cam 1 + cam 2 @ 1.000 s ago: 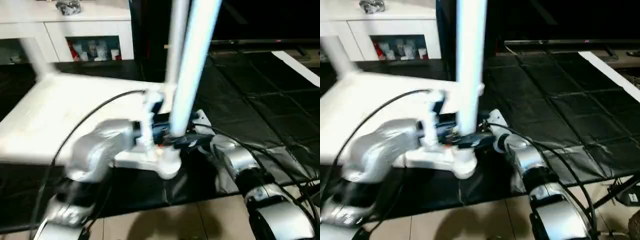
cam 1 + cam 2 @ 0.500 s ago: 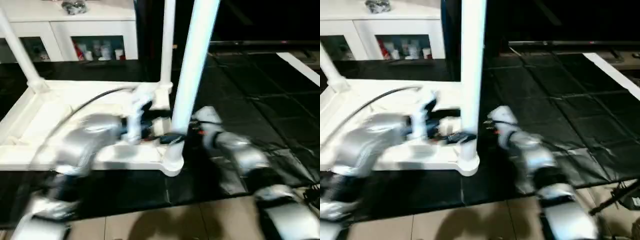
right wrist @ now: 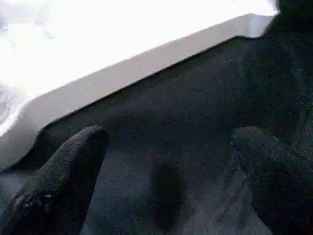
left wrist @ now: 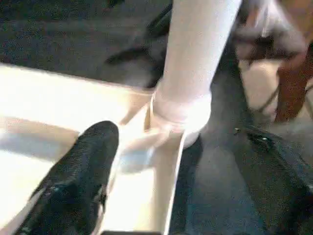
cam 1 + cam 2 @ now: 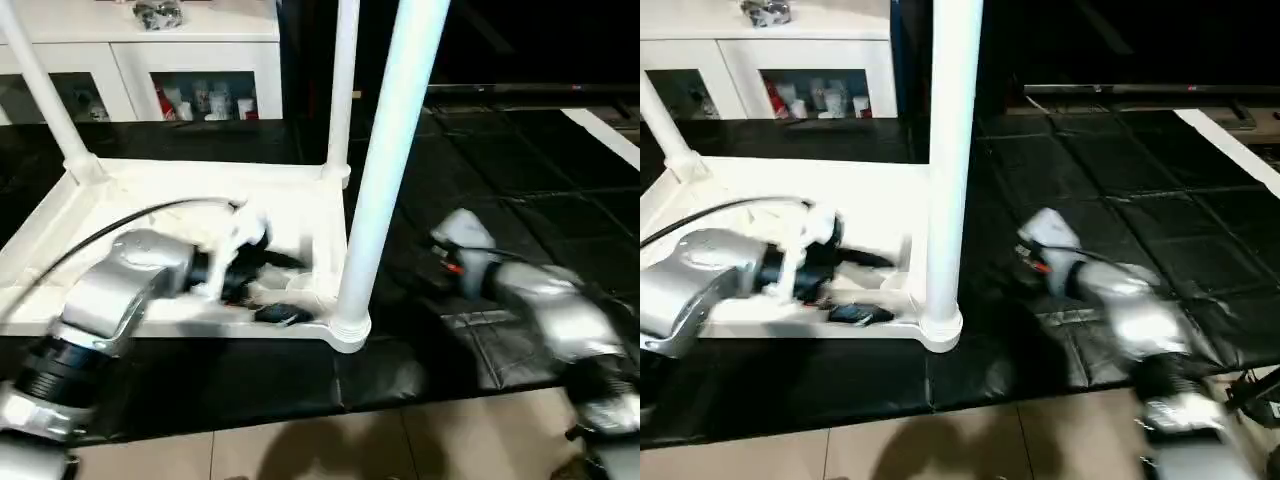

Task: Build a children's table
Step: Rotate table base

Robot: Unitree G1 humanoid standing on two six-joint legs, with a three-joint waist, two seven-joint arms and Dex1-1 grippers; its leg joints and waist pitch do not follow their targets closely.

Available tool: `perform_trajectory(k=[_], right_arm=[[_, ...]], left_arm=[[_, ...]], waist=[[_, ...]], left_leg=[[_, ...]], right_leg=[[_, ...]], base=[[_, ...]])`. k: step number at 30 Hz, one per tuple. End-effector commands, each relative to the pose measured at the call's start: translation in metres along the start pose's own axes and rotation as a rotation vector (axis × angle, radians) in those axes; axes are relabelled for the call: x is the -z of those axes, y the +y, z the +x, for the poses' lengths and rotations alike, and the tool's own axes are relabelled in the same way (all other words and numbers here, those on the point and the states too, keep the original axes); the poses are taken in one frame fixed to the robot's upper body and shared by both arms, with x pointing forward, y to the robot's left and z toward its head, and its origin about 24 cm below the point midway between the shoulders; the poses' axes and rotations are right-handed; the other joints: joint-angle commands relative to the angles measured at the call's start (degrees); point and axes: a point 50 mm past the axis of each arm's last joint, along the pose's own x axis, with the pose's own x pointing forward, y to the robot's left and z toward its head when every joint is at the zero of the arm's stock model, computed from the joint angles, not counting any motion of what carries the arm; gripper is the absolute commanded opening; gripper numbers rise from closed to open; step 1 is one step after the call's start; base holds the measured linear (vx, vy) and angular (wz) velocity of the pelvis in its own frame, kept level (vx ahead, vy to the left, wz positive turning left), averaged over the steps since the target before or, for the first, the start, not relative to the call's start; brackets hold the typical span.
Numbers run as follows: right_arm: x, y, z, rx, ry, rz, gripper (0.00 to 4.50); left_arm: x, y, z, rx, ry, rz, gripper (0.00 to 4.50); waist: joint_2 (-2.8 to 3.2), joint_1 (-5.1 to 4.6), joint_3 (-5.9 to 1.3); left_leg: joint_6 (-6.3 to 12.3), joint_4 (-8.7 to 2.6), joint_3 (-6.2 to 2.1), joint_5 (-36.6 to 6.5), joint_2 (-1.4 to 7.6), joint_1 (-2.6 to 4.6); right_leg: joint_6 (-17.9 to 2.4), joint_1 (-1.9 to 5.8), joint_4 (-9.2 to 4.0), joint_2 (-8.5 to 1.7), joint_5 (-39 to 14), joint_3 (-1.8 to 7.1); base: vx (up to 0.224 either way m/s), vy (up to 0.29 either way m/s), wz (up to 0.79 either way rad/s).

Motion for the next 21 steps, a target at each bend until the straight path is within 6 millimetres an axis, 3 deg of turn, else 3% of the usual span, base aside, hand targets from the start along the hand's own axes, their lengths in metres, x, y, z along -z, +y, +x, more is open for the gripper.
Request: perform_trajectory(k=[1, 8, 19, 21], right_arm=[[-0.01, 0.004, -0.007, -0.067, -0.016, -0.029, 4.5], [-0.019, 0.023, -0.018, -0.208, -0.034, -0.043, 4.5], [-0.018, 0.042, -0.021, -0.334, -0.014, -0.019, 4.5], [-0.018, 0.043, -0.021, -0.347, -0.012, -0.018, 4.5]], left_arm=[[0.004, 0.002, 0.001, 0.011, 0.058, 0.047, 3.86], [0.015, 0.008, 0.011, 0.03, 0.13, 0.076, 3.42], [0.018, 0.011, 0.02, 0.063, 0.137, 0.099, 2.7], [0.021, 0.01, 0.024, 0.072, 0.153, 0.113, 2.35]], waist=[[0.63, 0.31, -3.79], [0.44, 0.85, -3.77], [0.34, 1.42, -3.83], [0.28, 1.44, -3.8]], left_leg=[[2.62, -3.78, -0.17, -10.89, 1.02, 0.06], [2.67, -3.76, -0.24, -11.51, 0.91, 0.13], [2.39, -3.8, -0.34, -11.29, 1.14, 0.0], [2.28, -3.83, -0.35, -11.59, 1.09, 0.0]], right_leg=[[-7.73, 3.58, -4.51, -3.28, -17.97, 3.12], [-6.81, 3.4, -5.2, -3.27, -21.33, 2.91], [-7.51, 3.48, -5.07, -3.66, -20.33, 2.89], [-6.9, 3.48, -5.17, -3.68, -21.47, 2.87]], base=[[0.0, 0.0, 0.0], [0.0, 0.0, 0.0], [0.0, 0.0, 0.0], [0.0, 0.0, 0.0]])
